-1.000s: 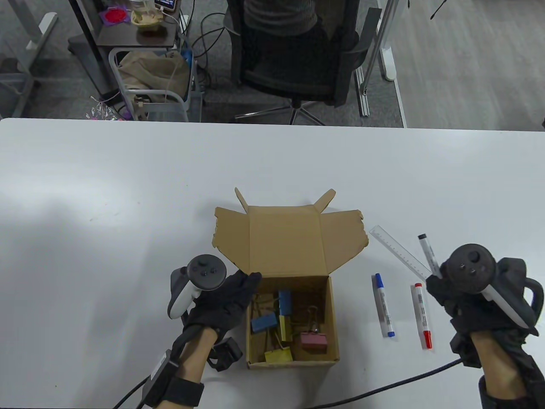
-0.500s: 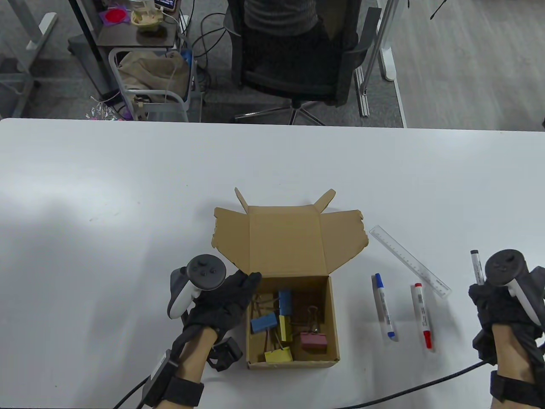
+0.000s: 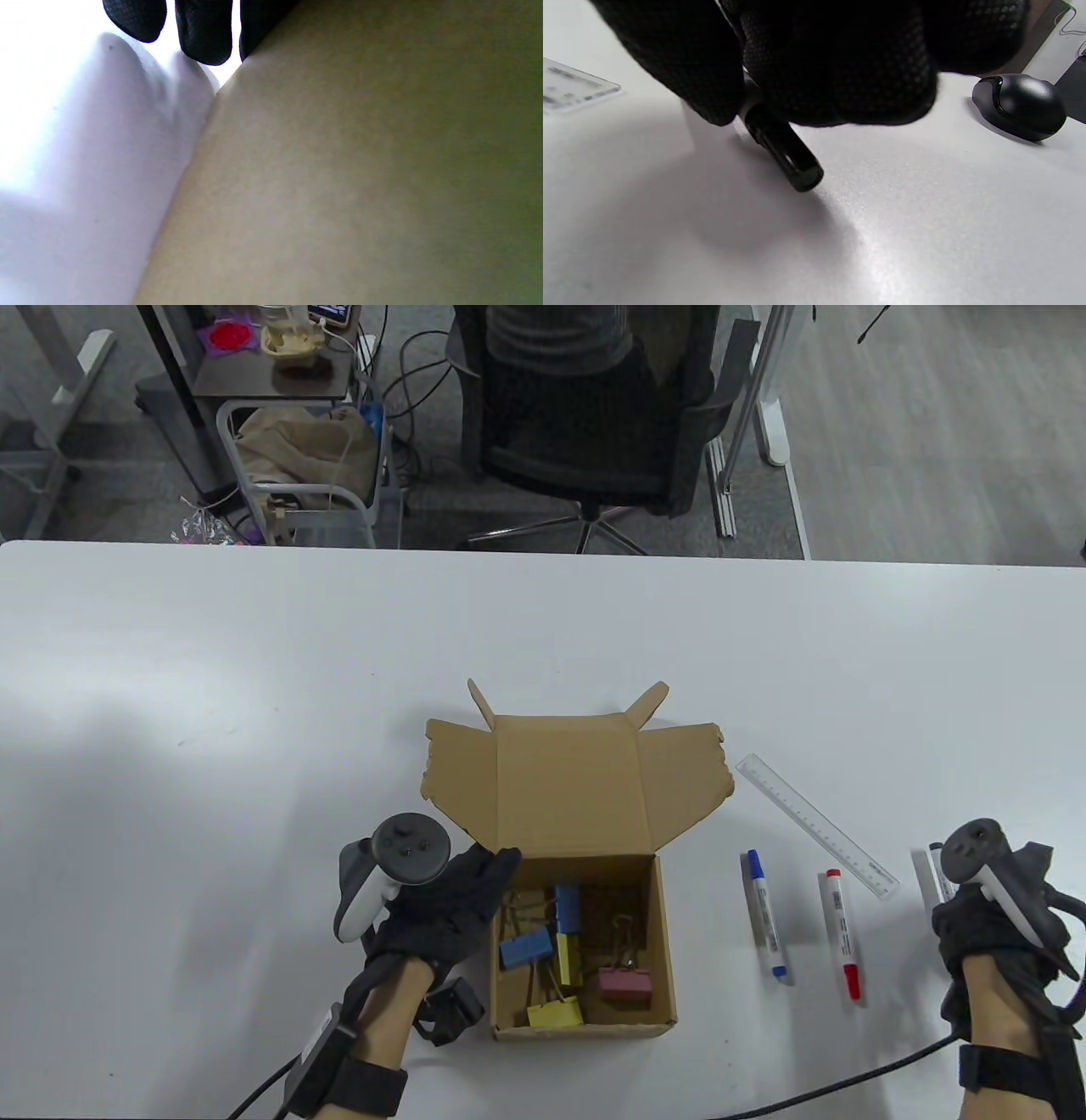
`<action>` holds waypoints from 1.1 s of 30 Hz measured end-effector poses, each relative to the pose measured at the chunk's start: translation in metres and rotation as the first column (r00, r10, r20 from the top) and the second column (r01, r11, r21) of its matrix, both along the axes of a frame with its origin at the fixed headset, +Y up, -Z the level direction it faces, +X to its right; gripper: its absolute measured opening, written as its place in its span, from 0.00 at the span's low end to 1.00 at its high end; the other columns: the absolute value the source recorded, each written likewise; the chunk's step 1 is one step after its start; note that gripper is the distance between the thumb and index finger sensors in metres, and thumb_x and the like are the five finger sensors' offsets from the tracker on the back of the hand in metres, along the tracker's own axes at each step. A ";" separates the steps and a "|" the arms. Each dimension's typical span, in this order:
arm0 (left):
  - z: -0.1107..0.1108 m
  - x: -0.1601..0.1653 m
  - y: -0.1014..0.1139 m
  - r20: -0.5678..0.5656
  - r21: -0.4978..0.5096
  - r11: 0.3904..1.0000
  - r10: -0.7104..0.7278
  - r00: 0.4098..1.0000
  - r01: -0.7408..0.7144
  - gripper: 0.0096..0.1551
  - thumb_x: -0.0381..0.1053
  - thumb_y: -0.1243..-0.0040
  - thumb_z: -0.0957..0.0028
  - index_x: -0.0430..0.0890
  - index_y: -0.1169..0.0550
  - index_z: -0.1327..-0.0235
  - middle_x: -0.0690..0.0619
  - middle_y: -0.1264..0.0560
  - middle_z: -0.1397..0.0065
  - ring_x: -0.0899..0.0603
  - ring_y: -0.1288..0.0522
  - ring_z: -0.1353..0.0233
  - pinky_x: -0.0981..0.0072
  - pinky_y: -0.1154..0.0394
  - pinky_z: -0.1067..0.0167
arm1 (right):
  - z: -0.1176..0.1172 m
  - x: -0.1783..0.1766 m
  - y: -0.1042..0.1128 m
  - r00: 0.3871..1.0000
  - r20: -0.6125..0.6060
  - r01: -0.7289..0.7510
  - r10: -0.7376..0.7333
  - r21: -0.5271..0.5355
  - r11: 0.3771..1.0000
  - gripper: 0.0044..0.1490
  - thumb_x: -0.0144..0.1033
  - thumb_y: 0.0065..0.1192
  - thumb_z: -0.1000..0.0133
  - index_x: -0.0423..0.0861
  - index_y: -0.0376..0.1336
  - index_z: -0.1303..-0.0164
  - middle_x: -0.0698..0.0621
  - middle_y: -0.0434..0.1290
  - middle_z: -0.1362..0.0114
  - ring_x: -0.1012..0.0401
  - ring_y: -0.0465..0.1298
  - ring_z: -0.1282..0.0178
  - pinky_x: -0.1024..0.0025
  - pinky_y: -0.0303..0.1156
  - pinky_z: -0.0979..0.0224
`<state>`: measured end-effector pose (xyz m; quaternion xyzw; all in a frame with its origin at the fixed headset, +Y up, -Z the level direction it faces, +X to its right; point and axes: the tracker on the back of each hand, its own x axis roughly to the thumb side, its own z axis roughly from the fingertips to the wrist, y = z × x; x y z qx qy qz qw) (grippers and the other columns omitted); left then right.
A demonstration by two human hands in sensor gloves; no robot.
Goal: Open four flaps of mailer box and unpack office supplies
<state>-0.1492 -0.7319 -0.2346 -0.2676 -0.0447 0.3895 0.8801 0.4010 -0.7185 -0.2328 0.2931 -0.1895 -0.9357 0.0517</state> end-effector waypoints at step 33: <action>0.000 0.000 0.001 -0.003 0.001 1.000 -0.010 1.000 0.010 0.36 0.72 0.65 0.39 0.58 0.35 0.21 0.53 0.32 0.15 0.35 0.40 0.13 0.34 0.43 0.20 | 0.014 -0.078 0.087 0.959 -0.215 0.242 -0.185 0.281 0.929 0.43 0.59 0.67 0.44 0.39 0.65 0.29 0.31 0.75 0.32 0.38 0.78 0.41 0.31 0.69 0.38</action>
